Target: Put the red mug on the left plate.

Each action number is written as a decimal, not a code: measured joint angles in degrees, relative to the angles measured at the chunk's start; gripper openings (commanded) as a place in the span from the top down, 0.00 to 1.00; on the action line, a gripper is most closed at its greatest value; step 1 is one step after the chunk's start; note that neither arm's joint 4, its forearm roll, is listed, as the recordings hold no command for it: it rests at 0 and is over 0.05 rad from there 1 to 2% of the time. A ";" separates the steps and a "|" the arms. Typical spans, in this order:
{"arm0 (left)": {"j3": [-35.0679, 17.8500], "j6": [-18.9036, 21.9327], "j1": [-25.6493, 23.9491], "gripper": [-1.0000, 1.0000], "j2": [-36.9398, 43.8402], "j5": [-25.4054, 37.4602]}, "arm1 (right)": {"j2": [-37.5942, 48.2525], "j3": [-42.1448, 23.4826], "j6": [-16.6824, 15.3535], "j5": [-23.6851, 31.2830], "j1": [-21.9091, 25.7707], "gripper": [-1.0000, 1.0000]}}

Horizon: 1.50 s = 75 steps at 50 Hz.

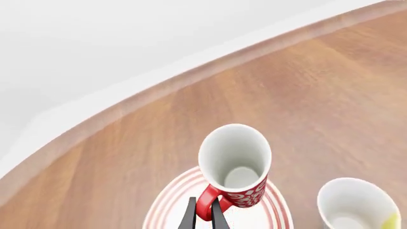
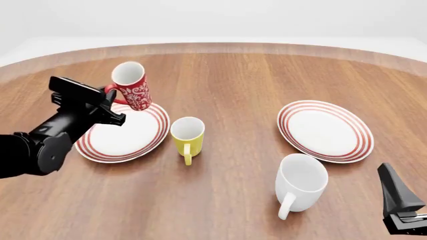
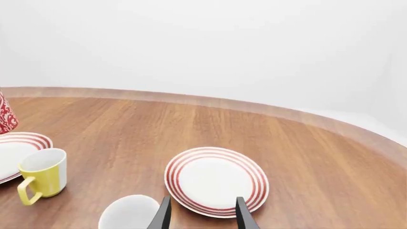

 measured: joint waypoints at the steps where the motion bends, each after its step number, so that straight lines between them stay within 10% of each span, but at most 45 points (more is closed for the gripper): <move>1: 0.07 0.13 0.19 1.00 0.18 -0.20 | 0.00 0.00 0.01 0.00 0.00 0.00; 75: 2.85 0.83 8.28 1.00 15.68 -10.87 | -0.02 -0.01 0.04 -0.23 -0.04 0.00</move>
